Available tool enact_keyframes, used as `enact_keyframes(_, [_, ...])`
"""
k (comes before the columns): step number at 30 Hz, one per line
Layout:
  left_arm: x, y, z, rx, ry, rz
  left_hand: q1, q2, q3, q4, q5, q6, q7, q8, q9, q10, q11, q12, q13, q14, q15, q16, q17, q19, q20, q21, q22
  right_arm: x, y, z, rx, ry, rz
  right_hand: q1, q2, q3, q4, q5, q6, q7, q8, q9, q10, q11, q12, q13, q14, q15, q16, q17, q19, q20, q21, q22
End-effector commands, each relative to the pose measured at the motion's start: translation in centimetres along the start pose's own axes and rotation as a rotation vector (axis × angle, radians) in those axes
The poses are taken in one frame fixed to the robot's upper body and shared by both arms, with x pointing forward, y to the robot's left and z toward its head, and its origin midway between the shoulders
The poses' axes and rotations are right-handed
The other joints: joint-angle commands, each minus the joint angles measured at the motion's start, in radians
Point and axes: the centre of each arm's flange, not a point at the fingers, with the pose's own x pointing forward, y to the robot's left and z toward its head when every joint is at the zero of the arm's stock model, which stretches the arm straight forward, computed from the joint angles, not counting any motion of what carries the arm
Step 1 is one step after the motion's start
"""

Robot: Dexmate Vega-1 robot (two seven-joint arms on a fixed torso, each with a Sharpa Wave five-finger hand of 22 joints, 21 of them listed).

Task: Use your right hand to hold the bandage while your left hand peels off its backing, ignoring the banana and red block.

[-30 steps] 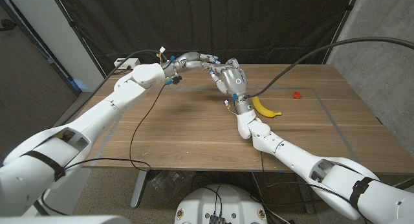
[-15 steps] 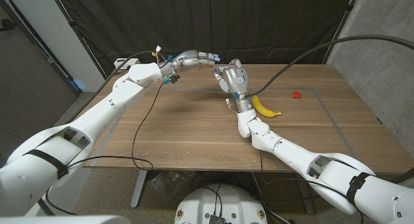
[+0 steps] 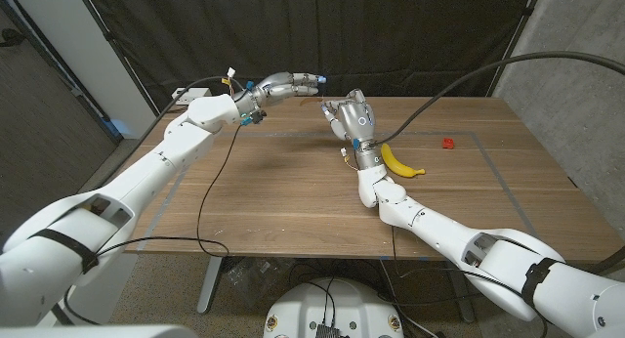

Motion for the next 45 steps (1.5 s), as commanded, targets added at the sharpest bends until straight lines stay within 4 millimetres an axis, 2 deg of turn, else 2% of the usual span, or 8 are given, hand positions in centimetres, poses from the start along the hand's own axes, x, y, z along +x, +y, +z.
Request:
enact_keyframes(1, [-1.6, 2.2, 1.7, 0.097, 0.008, 0.095, 0.019, 0.005, 0.012, -0.015, 0.007, 0.021, -0.013, 0.011, 0.002, 0.011, -0.002, 0.008, 0.003, 0.013, -0.006, 0.003, -0.002, 0.008, 0.004, 0.007, 0.002, -0.1, 0.0, 0.1, 0.007, 0.008, -0.002, 0.014, 0.003, -0.004, 0.003, 0.0, 0.035, -0.026, 0.002, 0.005, 0.009, -0.001, -0.008, 0.003, 0.007, -0.097, -0.005, 0.002, 0.006, -0.148, 0.001, 0.0])
enact_keyframes(4, [-1.8, 2.7, 2.2, 0.163, 0.048, 0.099, 0.071, 0.019, 0.044, -0.047, 0.016, 0.082, -0.021, 0.034, 0.002, 0.028, -0.012, 0.014, 0.003, 0.02, -0.012, 0.003, -0.005, 0.02, 0.0, 0.013, 0.001, 0.0, -0.1, 0.1, 0.012, 0.013, -0.012, 0.015, 0.003, -0.005, 0.004, 0.0, 0.035, -0.026, -0.001, 0.004, 0.012, -0.001, -0.008, 0.004, 0.009, -0.097, -0.006, 0.003, 0.006, -0.149, 0.003, 0.001])
enact_keyframes(10, [-1.6, 3.4, 3.1, 0.308, 0.156, 0.05, 0.134, 0.028, 0.077, -0.069, 0.02, 0.149, -0.037, 0.056, 0.003, 0.028, -0.012, 0.01, 0.001, 0.009, -0.013, -0.003, -0.01, 0.044, -0.005, 0.024, 0.0, 0.1, -0.5, -0.1, 0.019, 0.033, -0.03, 0.018, 0.004, -0.007, 0.006, 0.0, 0.036, -0.025, -0.003, 0.003, 0.012, -0.001, -0.01, 0.006, 0.012, -0.097, -0.007, 0.007, 0.006, -0.149, 0.001, 0.001])
enact_keyframes(20, [-0.5, 2.3, 2.4, 0.362, 0.212, 0.031, 0.136, -0.015, 0.055, -0.062, -0.005, 0.155, -0.044, 0.05, 0.002, 0.026, -0.015, 0.008, -0.002, 0.013, -0.023, -0.002, -0.014, 0.067, -0.006, 0.033, -0.002, 0.9, -1.5, 0.1, 0.046, 0.031, -0.068, 0.022, 0.003, -0.013, 0.008, 0.0, 0.038, -0.026, -0.006, 0.005, 0.013, 0.0, -0.014, 0.008, 0.014, -0.097, -0.012, 0.009, 0.007, -0.148, 0.003, 0.001])
enact_keyframes(27, [0.5, 1.4, 2.1, 0.345, 0.201, -0.003, 0.179, -0.008, 0.069, -0.071, -0.003, 0.132, -0.044, 0.035, 0.0, 0.01, -0.009, 0.002, -0.003, 0.004, -0.03, -0.007, -0.016, 0.072, -0.002, 0.035, -0.003, 1.2, -1.6, 0.1, 0.044, 0.024, -0.074, 0.024, 0.004, -0.016, 0.011, 0.0, 0.039, -0.026, -0.009, 0.005, 0.015, 0.0, -0.017, 0.009, 0.014, -0.097, -0.017, 0.009, 0.007, -0.149, 0.002, 0.001])
enact_keyframes(32, [1.1, 0.8, 1.8, 0.292, 0.157, 0.02, 0.174, -0.01, 0.062, -0.06, -0.004, 0.119, -0.044, 0.026, -0.001, 0.01, -0.006, 0.003, -0.003, 0.008, -0.03, -0.004, -0.014, 0.074, -0.001, 0.037, -0.004, 1.3, -1.5, 0.3, 0.047, 0.02, -0.073, 0.026, 0.004, -0.019, 0.013, 0.0, 0.041, -0.025, -0.011, 0.005, 0.018, 0.0, -0.018, 0.01, 0.018, -0.097, -0.019, 0.01, 0.007, -0.148, 0.004, 0.001])
enact_keyframes(38, [1.7, 0.1, 1.7, 0.239, 0.093, 0.089, 0.134, -0.029, 0.023, -0.028, 0.0, 0.07, -0.043, -0.006, -0.005, 0.051, -0.002, 0.022, -0.002, 0.061, -0.032, 0.017, -0.009, 0.086, 0.003, 0.041, -0.004, 1.3, -1.6, 0.2, 0.045, 0.026, -0.075, 0.029, 0.004, -0.022, 0.015, 0.0, 0.042, -0.026, -0.013, 0.007, 0.021, 0.0, -0.02, 0.012, 0.02, -0.097, -0.02, 0.014, 0.007, -0.148, 0.003, 0.001])
enact_keyframes(45, [1.9, -0.9, 1.9, 0.173, 0.003, 0.21, 0.09, -0.033, -0.009, 0.001, 0.009, 0.101, -0.041, -0.002, -0.005, 0.113, -0.003, 0.046, 0.002, 0.119, -0.043, 0.036, -0.003, 0.101, 0.009, 0.049, -0.003, 1.2, -1.6, 0.0, 0.046, 0.03, -0.072, 0.031, 0.004, -0.026, 0.017, -0.001, 0.046, -0.026, -0.015, 0.006, 0.023, 0.0, -0.022, 0.013, 0.021, -0.097, -0.024, 0.013, 0.007, -0.148, 0.005, 0.002])
